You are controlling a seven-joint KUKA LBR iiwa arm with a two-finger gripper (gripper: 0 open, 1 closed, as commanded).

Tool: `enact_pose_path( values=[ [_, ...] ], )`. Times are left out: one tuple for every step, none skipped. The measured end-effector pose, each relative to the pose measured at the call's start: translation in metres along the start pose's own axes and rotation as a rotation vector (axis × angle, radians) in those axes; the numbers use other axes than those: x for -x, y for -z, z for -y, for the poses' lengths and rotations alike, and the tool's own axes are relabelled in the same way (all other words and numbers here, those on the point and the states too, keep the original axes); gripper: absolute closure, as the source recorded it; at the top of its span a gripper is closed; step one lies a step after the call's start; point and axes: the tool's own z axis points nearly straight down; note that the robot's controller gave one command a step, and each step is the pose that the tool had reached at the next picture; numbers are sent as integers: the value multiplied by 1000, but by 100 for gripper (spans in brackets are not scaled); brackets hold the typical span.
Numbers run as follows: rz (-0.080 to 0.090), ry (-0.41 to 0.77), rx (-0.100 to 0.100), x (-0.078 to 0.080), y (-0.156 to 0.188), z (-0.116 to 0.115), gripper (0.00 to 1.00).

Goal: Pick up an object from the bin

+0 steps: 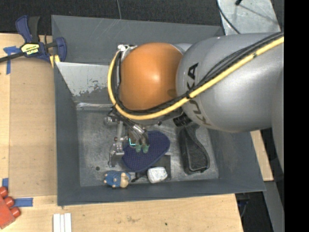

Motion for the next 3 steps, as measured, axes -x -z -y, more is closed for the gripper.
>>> enact_pose_path(
  values=[
    [0,159,-3,-6,-124,92,0],
    [8,160,1,-4,-120,88,100],
    [17,254,1,-2,21,79,100]
  ],
)
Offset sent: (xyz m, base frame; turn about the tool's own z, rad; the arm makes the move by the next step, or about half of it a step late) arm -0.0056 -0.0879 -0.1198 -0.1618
